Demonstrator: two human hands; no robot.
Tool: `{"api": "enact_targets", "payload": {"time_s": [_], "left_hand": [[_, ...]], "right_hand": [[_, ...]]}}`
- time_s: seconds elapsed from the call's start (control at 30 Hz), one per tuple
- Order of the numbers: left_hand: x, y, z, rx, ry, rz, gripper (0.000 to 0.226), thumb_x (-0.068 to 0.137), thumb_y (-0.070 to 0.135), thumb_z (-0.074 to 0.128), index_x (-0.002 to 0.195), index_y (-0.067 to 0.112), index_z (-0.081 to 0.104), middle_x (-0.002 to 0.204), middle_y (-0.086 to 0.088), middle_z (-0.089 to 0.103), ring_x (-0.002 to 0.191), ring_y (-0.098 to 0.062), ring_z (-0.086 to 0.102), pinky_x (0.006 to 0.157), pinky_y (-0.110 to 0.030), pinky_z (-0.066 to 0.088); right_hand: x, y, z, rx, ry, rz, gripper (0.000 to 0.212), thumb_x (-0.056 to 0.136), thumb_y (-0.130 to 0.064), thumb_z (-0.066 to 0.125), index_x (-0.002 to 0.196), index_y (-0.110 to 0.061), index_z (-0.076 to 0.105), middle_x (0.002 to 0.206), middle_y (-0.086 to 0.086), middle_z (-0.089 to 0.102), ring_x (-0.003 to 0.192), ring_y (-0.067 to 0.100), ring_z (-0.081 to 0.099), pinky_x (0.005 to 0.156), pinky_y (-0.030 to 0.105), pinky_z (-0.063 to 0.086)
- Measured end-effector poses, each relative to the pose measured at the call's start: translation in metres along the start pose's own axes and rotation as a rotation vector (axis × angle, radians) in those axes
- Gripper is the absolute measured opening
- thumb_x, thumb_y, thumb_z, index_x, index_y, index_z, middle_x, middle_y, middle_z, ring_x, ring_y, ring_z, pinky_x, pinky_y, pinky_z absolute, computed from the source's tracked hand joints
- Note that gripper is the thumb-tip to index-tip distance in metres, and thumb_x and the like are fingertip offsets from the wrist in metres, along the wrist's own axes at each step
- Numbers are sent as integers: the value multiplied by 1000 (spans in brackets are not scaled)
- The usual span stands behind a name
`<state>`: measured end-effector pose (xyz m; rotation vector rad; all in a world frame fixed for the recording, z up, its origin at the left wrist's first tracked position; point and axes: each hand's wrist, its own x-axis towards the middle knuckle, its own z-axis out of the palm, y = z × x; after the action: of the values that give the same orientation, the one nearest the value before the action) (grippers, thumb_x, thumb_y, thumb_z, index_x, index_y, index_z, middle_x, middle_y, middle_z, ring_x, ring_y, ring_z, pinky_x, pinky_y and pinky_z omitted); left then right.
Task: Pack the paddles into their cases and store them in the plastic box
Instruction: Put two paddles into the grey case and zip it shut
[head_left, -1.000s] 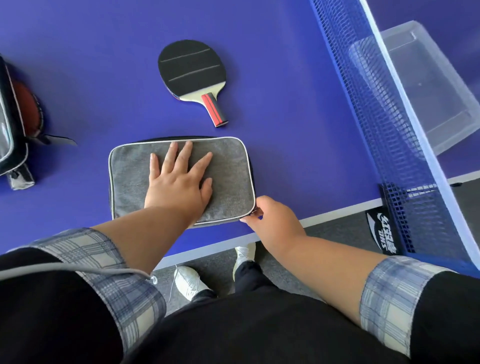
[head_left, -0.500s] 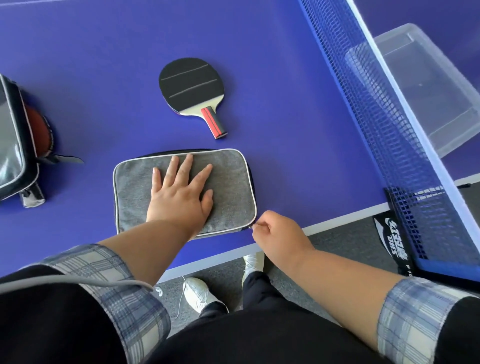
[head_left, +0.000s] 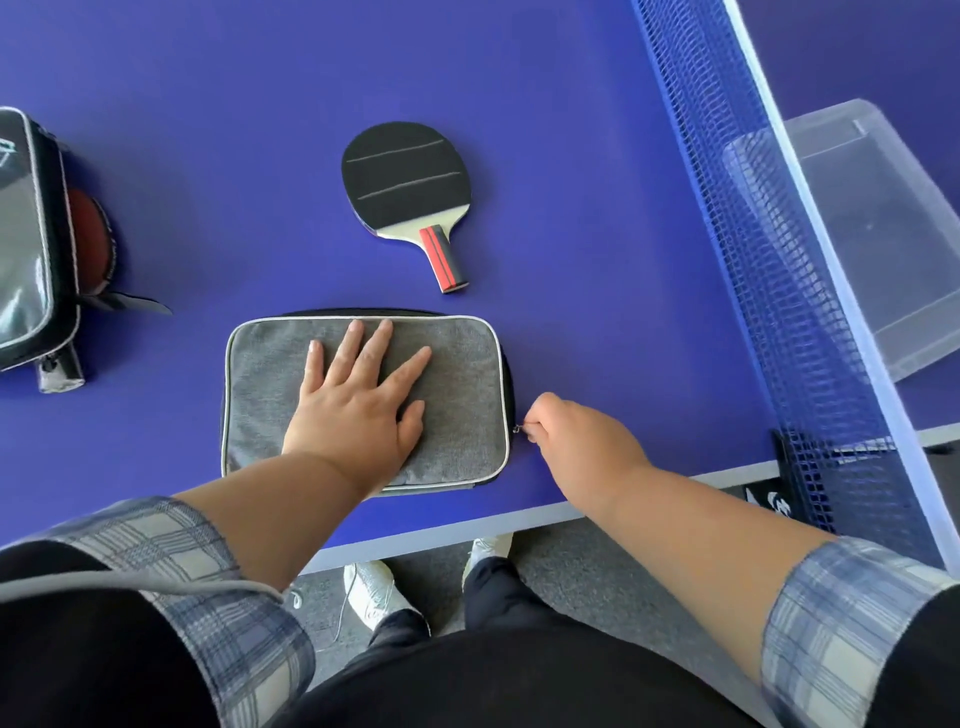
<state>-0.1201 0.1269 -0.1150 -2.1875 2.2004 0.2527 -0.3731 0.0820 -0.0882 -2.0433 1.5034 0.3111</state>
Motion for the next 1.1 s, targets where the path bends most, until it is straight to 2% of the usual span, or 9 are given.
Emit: {"api": "enact_targets", "payload": {"time_s": [0.17, 0.37, 0.53, 0.67, 0.77, 0.87, 0.97, 1.03, 1.1], "left_hand": [[1, 0, -1, 7, -9, 6, 57, 94, 52, 28, 149, 39, 31, 161, -7, 25, 149, -32, 15, 118, -60, 13], [0, 1, -3, 4, -5, 14, 57, 92, 49, 35, 148, 37, 38, 159, -9, 30, 147, -35, 21, 116, -60, 17], [2, 1, -3, 14, -18, 9, 57, 92, 49, 38, 148, 37, 37, 159, -9, 30, 148, -35, 21, 116, -61, 17], [3, 0, -2, 14, -29, 17, 58, 91, 49, 40, 148, 37, 38, 160, -8, 29, 148, -35, 21, 116, -61, 17], [3, 1, -3, 7, -26, 20, 58, 91, 49, 41, 147, 37, 39, 160, -8, 29, 148, -34, 21, 117, -61, 17], [2, 2, -4, -5, -32, 17, 57, 91, 49, 41, 147, 37, 39, 160, -8, 29, 148, -34, 20, 117, -60, 15], [2, 1, -4, -26, -42, 6, 57, 92, 50, 40, 147, 38, 38, 160, -6, 29, 149, -33, 19, 118, -59, 14], [3, 0, -2, -41, -39, 7, 57, 91, 51, 40, 147, 39, 38, 160, -6, 29, 149, -32, 19, 118, -59, 14], [3, -1, -1, -70, -47, -3, 56, 91, 52, 40, 146, 39, 39, 159, -5, 31, 148, -31, 20, 117, -59, 16]], "right_hand": [[35, -1, -18, -45, 50, -60, 21, 106, -31, 41, 94, -16, 50, 85, 1, 60, 75, 29, 56, 63, 42, 47], [87, -5, -46, -107, 96, -120, 13, 104, -27, 43, 97, -20, 50, 88, -2, 61, 76, 27, 55, 62, 41, 47], [125, -22, -56, -164, 109, -264, 13, 102, -24, 45, 90, -19, 47, 73, -7, 51, 71, 27, 51, 51, 36, 33], [141, -35, -58, -197, 115, -353, 12, 101, -19, 49, 90, -20, 46, 74, -6, 50, 71, 27, 52, 48, 34, 26], [147, -48, -58, -233, 138, -420, 24, 95, -8, 53, 85, -24, 38, 67, -9, 37, 65, 26, 46, 46, 32, 17], [151, -64, -55, -287, 139, -514, 25, 91, -4, 57, 89, -24, 42, 76, -6, 48, 67, 26, 48, 49, 32, 23], [157, -75, -53, -308, 103, -536, 13, 95, -10, 57, 97, -22, 52, 91, -3, 61, 74, 26, 53, 54, 35, 35], [157, -79, -54, -239, 62, -474, 10, 99, -17, 54, 107, -22, 58, 102, -3, 65, 86, 25, 58, 62, 38, 44], [150, -81, -53, -85, 103, -363, 21, 101, -23, 53, 121, -23, 61, 112, -1, 67, 99, 26, 60, 73, 41, 51]]}}
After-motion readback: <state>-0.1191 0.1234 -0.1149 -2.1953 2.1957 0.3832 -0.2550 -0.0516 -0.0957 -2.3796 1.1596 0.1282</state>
